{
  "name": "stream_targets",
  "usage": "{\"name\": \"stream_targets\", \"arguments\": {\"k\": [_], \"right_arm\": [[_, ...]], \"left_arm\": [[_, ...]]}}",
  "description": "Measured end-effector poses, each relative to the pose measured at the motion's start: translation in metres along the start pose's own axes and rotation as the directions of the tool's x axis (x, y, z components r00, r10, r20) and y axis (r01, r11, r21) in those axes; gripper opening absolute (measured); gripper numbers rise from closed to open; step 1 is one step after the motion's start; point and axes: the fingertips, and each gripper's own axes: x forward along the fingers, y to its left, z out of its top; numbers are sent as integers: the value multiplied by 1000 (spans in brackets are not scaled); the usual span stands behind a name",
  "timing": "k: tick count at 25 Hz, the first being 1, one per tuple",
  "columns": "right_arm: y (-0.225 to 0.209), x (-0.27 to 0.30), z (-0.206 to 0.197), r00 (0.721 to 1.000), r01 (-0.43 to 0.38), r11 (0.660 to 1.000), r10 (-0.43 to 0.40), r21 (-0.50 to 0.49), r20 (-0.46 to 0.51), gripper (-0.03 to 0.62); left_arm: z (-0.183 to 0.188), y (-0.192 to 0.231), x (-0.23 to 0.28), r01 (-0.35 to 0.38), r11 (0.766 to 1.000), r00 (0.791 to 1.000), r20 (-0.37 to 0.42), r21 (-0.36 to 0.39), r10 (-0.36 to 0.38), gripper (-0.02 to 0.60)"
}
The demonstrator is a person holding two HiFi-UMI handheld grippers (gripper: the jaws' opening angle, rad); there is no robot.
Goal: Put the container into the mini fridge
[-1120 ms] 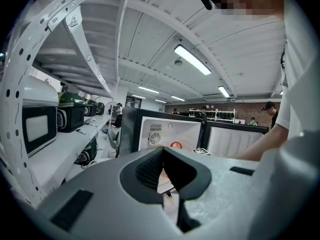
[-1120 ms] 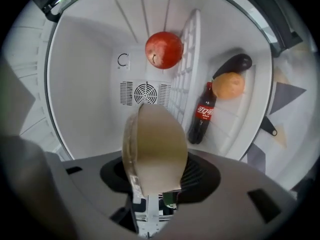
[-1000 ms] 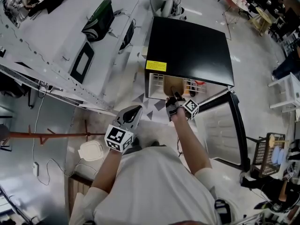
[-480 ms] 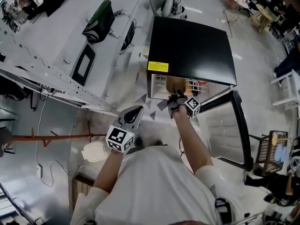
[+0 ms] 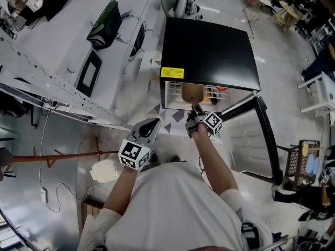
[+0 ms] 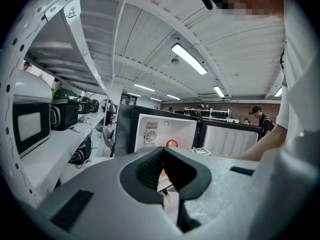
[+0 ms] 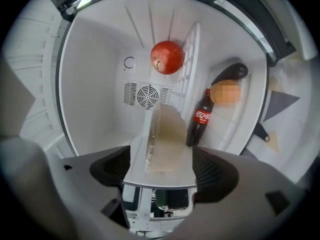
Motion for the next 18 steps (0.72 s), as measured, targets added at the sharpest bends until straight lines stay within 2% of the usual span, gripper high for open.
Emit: {"name": "stream_targets", "arguments": {"k": [3, 6, 9, 12, 15, 18], "right_arm": [[1, -13, -3, 999, 50, 991, -52, -122, -10, 385], [2, -23, -5, 992, 117, 950, -126, -290, -13, 385], [7, -27, -10, 982, 156, 865, -186, -477, -17, 385], [18, -26, -17, 979, 140, 765, -202, -628, -29, 385], [28, -23, -24, 977, 125, 678, -213, -724, -31, 385], [31, -19, -27, 973, 118, 619, -228, -777, -34, 385]], "left_arm": [[-3, -4, 1, 13, 1000, 1000, -5, -1, -13, 5], [-5, -7, 1, 22, 1000, 1000, -11, -3, -22, 5], [-5, -8, 1, 27, 1000, 1000, -12, -2, -27, 5], [-5, -9, 2, 29, 1000, 1000, -12, -3, -29, 5], [-7, -9, 1, 26, 1000, 1000, -13, -7, -26, 5], [-8, -6, 0, 17, 1000, 1000, -14, -10, -17, 5]]}}
